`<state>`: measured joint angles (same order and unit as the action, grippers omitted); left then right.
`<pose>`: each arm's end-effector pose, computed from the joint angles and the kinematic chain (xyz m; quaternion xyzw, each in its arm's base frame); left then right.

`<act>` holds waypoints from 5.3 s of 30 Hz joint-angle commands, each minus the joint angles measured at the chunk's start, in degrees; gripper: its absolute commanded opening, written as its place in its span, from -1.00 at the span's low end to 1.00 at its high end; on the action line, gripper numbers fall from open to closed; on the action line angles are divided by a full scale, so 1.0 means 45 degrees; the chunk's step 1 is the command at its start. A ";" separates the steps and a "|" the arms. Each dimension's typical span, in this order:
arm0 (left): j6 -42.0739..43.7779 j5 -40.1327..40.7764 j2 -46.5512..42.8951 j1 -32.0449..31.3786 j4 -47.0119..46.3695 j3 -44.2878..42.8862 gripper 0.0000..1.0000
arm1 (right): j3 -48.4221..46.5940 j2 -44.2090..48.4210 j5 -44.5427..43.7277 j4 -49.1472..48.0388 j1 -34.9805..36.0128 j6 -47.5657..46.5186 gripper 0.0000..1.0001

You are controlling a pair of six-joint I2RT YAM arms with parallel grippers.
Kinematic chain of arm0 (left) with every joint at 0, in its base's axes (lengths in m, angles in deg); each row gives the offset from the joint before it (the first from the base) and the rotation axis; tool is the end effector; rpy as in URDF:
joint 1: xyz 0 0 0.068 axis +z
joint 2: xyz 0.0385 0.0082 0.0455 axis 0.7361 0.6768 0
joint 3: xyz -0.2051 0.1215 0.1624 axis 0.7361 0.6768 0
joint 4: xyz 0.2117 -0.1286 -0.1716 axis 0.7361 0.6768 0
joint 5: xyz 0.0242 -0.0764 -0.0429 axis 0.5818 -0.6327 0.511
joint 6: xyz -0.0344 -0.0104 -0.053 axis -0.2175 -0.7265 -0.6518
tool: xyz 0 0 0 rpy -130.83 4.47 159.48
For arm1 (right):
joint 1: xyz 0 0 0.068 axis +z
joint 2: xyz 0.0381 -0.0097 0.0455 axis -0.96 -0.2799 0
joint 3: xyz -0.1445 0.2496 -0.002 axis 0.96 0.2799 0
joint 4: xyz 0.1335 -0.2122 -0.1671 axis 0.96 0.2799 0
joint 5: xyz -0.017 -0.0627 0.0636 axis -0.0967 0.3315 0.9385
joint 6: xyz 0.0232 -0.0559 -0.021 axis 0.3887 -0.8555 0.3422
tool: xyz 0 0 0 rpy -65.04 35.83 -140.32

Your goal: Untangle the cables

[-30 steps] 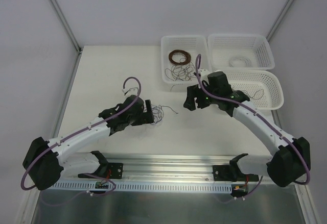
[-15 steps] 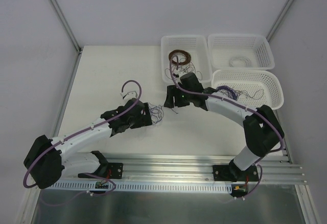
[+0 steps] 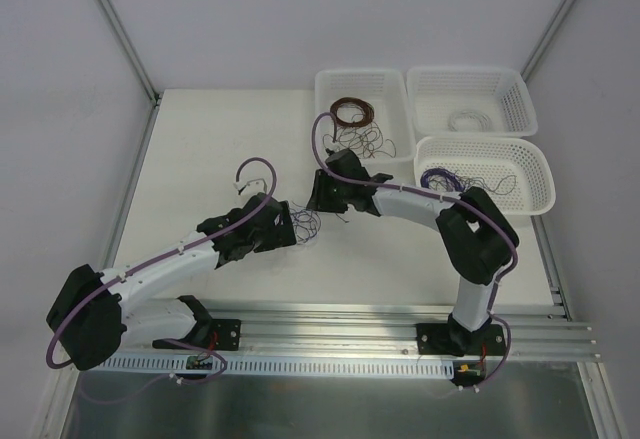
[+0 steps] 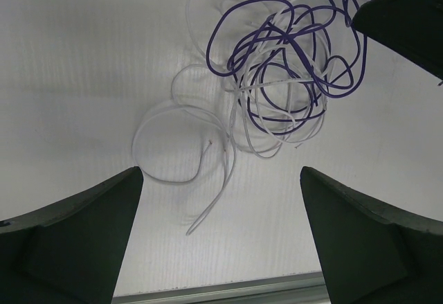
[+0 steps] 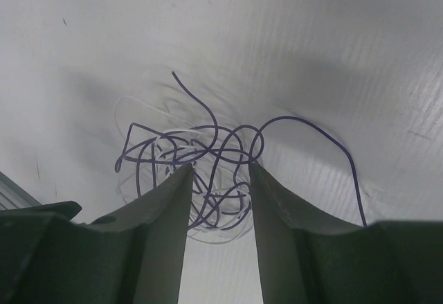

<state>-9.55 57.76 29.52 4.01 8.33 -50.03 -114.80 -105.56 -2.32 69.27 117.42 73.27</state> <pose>0.2041 -0.1729 0.2010 -0.0754 0.9189 -0.1562 0.3543 0.3244 0.3160 0.1786 -0.1693 0.8889 0.2728 0.3267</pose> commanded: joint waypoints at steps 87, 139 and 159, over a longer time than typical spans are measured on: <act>-0.0985 -0.0379 0.5607 -0.0005 -0.3937 -0.1707 0.31 | -0.5700 1.0415 -0.4511 0.8474 0.1310 -0.7188 -0.99; 0.4367 -0.3250 -0.5234 0.0991 0.0498 -0.0749 0.98 | -0.7011 0.7994 -0.1954 0.6915 -0.9159 -0.7093 -0.98; 0.3157 -0.2448 -0.5097 0.1011 0.1554 0.0089 0.98 | -0.2736 0.7644 -0.4882 0.4767 -1.0527 -0.7054 -0.97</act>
<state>6.41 45.68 6.46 8.14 14.97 -50.57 -129.94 -69.45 -20.77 93.86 70.65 40.71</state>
